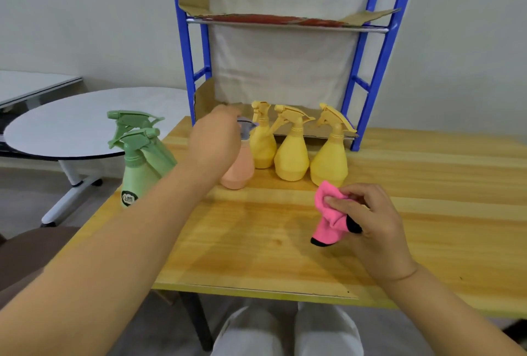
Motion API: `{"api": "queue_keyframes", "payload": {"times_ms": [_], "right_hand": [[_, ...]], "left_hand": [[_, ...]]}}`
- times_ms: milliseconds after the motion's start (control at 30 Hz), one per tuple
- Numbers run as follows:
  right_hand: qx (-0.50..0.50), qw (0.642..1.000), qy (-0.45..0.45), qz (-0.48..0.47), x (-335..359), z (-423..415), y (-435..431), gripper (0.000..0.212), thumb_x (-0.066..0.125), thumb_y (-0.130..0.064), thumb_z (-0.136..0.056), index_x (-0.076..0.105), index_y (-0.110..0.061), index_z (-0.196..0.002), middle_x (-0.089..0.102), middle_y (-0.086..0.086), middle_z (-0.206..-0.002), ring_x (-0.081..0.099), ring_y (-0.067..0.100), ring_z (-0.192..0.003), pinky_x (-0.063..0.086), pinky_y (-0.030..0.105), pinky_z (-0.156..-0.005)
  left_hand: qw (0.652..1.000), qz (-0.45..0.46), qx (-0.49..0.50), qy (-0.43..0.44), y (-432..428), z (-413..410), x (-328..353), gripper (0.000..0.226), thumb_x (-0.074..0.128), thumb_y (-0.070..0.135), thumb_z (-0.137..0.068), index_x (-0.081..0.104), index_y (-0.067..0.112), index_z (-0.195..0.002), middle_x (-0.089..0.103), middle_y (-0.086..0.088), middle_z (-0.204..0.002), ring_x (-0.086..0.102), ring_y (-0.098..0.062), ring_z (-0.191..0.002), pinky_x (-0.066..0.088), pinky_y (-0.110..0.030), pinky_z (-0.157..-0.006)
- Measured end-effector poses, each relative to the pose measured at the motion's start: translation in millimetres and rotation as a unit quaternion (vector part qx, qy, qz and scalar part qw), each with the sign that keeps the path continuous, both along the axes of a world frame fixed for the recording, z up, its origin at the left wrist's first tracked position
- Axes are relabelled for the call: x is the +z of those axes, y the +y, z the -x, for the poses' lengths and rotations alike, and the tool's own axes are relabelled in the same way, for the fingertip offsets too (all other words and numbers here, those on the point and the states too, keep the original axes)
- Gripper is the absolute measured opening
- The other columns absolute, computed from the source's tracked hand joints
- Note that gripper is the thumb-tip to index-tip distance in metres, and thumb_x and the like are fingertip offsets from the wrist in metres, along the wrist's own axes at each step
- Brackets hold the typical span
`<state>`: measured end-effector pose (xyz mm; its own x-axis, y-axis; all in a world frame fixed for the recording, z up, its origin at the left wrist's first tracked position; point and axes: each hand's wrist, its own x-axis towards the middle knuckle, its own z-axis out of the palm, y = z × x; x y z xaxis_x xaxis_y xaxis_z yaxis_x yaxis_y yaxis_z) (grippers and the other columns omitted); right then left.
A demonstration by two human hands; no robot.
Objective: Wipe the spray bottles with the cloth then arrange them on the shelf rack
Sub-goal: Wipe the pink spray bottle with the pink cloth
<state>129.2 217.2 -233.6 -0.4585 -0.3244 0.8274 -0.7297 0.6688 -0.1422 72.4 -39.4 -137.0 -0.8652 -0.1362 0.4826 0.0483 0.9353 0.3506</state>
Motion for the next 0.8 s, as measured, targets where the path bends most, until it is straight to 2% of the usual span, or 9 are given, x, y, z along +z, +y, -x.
{"api": "queue_keyframes", "payload": {"times_ms": [133, 233, 333, 467, 533, 700, 800], "right_hand": [[0.015, 0.999, -0.006, 0.03, -6.0, 1.8, 3.5, 0.041, 0.08, -0.003, -0.067, 0.066, -0.012, -0.104, 0.057, 0.006, -0.099, 0.052, 0.026, -0.085, 0.046, 0.036, -0.063], [0.002, 1.0, -0.004, 0.016, -8.3, 0.6, 7.2, 0.038, 0.082, -0.002, -0.066, 0.07, -0.007, -0.102, 0.061, 0.011, -0.096, 0.051, 0.023, -0.086, 0.042, 0.027, -0.07], [-0.008, 1.0, -0.014, 0.02, -9.0, -1.9, 9.6, 0.035, 0.078, -0.002, -0.067, 0.071, -0.007, -0.102, 0.06, 0.009, -0.097, 0.049, 0.019, -0.088, 0.038, 0.019, -0.073], [-0.011, 0.999, -0.004, 0.031, -4.7, -1.6, 9.0, 0.032, 0.076, 0.001, -0.068, 0.072, -0.006, -0.099, 0.059, 0.01, -0.094, 0.048, 0.02, -0.086, 0.038, 0.022, -0.071], [-0.019, 0.999, 0.008, 0.047, 1.4, -1.2, 5.0, 0.03, 0.075, 0.003, -0.069, 0.072, -0.005, -0.098, 0.059, 0.011, -0.093, 0.049, 0.022, -0.085, 0.04, 0.028, -0.068], [-0.046, 0.998, 0.005, 0.052, 16.0, 6.2, -16.2, 0.039, 0.076, 0.007, -0.067, 0.07, -0.004, -0.104, 0.058, 0.011, -0.101, 0.048, 0.024, -0.091, 0.039, 0.025, -0.073], [-0.059, 0.998, -0.018, 0.012, 8.6, 8.1, -25.2, 0.052, 0.074, 0.006, -0.067, 0.065, -0.007, -0.116, 0.055, 0.012, -0.112, 0.047, 0.029, -0.098, 0.039, 0.026, -0.078]], "left_hand": [[0.998, -0.024, -0.057, 0.03, 18.7, -13.7, -2.2, 0.024, 0.045, 0.009, -0.089, 0.065, 0.012, -0.101, 0.063, -0.009, -0.095, 0.056, -0.025, -0.079, 0.036, -0.029, -0.063], [0.992, -0.068, -0.1, 0.037, 31.2, -21.2, -6.7, 0.026, 0.047, 0.013, -0.089, 0.064, 0.016, -0.107, 0.064, -0.002, -0.099, 0.058, -0.022, -0.088, 0.044, -0.032, -0.069], [0.978, -0.139, -0.157, 0.013, 45.0, -25.6, -8.8, 0.026, 0.051, 0.015, -0.088, 0.065, 0.022, -0.109, 0.066, 0.003, -0.094, 0.061, -0.016, -0.088, 0.049, -0.033, -0.078], [0.946, -0.218, -0.241, 0.0, 61.4, -32.1, -10.2, 0.027, 0.059, 0.01, -0.086, 0.067, 0.022, -0.108, 0.065, 0.014, -0.085, 0.064, -0.005, -0.07, 0.05, -0.022, -0.07], [0.933, -0.239, -0.268, -0.004, 67.2, -34.1, -10.9, 0.026, 0.059, 0.007, -0.086, 0.068, 0.019, -0.108, 0.064, 0.015, -0.085, 0.064, -0.008, -0.068, 0.05, -0.019, -0.067], [0.913, -0.275, -0.299, -0.029, 71.8, -32.6, -14.7, 0.026, 0.059, 0.007, -0.088, 0.067, 0.022, -0.107, 0.065, 0.01, -0.087, 0.065, -0.009, -0.072, 0.054, -0.027, -0.076], [0.909, -0.277, -0.308, -0.037, 70.0, -31.1, -14.7, 0.025, 0.058, 0.007, -0.089, 0.067, 0.018, -0.109, 0.064, 0.015, -0.076, 0.059, 0.002, -0.06, 0.054, -0.03, -0.077]]}}
